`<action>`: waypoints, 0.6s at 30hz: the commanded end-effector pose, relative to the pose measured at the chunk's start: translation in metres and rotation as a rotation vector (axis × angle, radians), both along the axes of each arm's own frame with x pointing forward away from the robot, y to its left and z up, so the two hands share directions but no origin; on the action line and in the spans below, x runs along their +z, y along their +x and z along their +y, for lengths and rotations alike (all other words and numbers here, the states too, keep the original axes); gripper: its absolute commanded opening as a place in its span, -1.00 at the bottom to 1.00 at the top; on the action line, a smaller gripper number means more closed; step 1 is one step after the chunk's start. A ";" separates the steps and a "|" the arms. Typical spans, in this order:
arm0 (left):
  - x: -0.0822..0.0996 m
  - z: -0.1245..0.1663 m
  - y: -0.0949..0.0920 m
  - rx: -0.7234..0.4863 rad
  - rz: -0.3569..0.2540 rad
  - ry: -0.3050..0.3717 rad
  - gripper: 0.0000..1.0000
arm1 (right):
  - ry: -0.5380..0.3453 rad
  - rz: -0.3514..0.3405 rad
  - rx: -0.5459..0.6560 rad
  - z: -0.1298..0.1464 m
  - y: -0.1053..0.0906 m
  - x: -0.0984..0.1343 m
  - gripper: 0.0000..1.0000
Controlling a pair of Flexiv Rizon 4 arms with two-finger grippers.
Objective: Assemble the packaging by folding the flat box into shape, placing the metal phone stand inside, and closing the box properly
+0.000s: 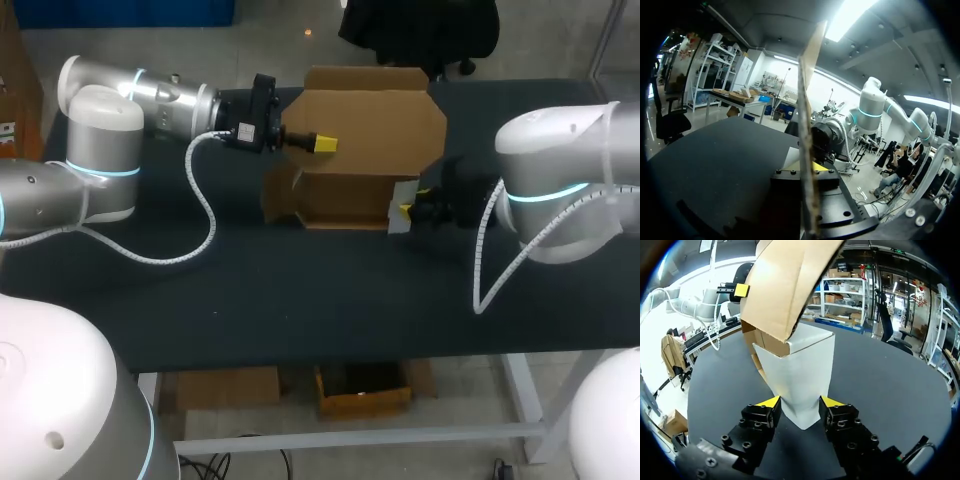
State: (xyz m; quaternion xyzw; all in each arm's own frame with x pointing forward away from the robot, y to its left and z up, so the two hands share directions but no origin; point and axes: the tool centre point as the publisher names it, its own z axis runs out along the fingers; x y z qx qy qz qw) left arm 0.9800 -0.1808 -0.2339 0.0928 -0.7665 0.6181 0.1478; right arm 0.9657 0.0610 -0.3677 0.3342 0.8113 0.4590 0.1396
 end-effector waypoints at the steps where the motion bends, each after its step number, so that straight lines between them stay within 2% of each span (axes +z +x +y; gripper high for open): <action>1: -0.003 -0.002 0.000 -0.002 0.001 0.000 -1.00 | 0.006 -0.003 -0.019 0.007 0.001 -0.004 -0.08; 18: -0.003 -0.002 0.000 -0.002 0.001 0.000 -1.00 | 0.009 0.000 -0.201 0.005 0.005 -0.003 -0.12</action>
